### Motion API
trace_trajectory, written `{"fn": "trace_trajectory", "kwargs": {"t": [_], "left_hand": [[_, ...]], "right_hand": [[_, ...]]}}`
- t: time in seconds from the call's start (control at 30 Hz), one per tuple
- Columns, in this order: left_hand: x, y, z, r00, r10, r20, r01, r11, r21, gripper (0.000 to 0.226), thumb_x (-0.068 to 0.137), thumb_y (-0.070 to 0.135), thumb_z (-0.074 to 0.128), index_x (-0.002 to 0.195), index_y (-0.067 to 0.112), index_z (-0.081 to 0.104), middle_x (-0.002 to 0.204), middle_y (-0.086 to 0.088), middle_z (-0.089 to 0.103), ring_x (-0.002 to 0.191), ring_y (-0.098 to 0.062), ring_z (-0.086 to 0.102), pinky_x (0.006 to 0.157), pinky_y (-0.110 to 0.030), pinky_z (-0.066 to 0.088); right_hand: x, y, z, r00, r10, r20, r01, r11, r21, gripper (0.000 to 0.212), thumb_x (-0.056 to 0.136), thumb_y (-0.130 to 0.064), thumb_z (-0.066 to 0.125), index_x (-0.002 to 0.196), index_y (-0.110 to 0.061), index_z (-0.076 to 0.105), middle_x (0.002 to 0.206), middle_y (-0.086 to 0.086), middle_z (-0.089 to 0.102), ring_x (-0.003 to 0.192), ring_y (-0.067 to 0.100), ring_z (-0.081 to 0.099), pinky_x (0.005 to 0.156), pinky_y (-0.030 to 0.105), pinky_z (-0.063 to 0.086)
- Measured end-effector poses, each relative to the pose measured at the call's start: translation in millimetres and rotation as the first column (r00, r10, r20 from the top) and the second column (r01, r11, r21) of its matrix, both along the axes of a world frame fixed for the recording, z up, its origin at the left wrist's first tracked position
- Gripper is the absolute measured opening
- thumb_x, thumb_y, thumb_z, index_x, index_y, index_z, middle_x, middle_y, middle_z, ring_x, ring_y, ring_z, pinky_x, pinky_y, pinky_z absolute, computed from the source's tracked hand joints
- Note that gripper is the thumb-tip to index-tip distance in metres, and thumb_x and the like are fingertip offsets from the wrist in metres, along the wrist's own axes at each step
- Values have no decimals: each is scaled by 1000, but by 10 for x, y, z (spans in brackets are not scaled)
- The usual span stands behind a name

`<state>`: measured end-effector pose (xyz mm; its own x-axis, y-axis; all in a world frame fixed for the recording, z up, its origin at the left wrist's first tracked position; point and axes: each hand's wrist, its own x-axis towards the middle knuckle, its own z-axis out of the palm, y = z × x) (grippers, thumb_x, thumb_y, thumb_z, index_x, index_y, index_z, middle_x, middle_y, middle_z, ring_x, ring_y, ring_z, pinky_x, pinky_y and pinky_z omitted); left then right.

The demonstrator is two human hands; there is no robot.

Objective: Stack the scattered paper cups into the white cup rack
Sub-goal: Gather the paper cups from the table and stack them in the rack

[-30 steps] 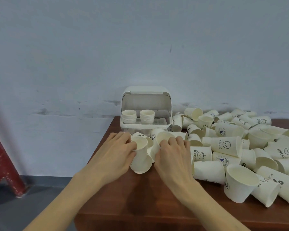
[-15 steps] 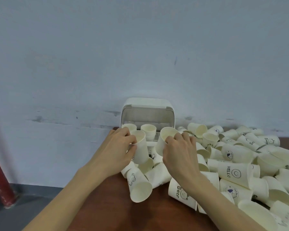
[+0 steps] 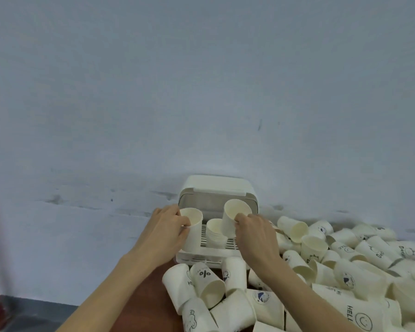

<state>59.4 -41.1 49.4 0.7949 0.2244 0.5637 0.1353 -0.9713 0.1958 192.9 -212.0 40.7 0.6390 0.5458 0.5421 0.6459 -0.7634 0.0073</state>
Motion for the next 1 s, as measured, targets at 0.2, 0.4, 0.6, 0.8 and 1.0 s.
{"fn": "trace_trajectory", "kwargs": {"t": [0.2, 0.4, 0.6, 0.8, 1.0], "left_hand": [[241, 185, 52, 997, 75, 27, -76, 996, 38, 22, 95, 26, 54, 103, 22, 74, 84, 3, 53, 87, -21, 50, 79, -28, 30], [489, 343, -28, 985, 154, 80, -159, 986, 52, 19, 92, 22, 58, 91, 19, 76, 83, -2, 63, 83, -24, 56, 78, -34, 39], [674, 429, -143, 983, 165, 85, -171, 983, 70, 21, 93, 20, 55, 88, 19, 76, 84, -3, 64, 83, -25, 56, 77, -34, 38], [780, 471, -210, 980, 192, -51, -187, 979, 78, 29, 98, 19, 44, 105, 24, 72, 98, -2, 61, 94, -23, 52, 83, -31, 36], [808, 514, -318, 963, 229, -143, -219, 972, 81, 31, 99, 22, 42, 107, 24, 71, 96, -1, 60, 92, -22, 53, 83, -31, 35]], "right_hand": [[225, 357, 57, 998, 54, -25, -53, 998, 35, 12, 91, -8, 48, 84, -15, 54, 70, -1, 46, 65, 23, 42, 54, 33, 28], [336, 483, -71, 992, 86, -95, -94, 992, -87, 14, 87, 0, 46, 86, -13, 51, 85, 8, 60, 73, 28, 48, 59, 34, 32], [329, 500, -221, 984, 94, -151, -117, 982, -146, 19, 85, 3, 43, 94, -9, 56, 96, 12, 63, 85, 31, 59, 60, 35, 36], [315, 511, -274, 977, 50, -207, -93, 975, -203, 17, 86, 5, 44, 85, -12, 48, 92, 13, 61, 75, 28, 47, 61, 35, 33], [299, 527, -319, 965, 49, -259, -103, 974, -200, 23, 89, 2, 49, 109, -3, 59, 108, 15, 62, 94, 30, 58, 66, 32, 35]]}}
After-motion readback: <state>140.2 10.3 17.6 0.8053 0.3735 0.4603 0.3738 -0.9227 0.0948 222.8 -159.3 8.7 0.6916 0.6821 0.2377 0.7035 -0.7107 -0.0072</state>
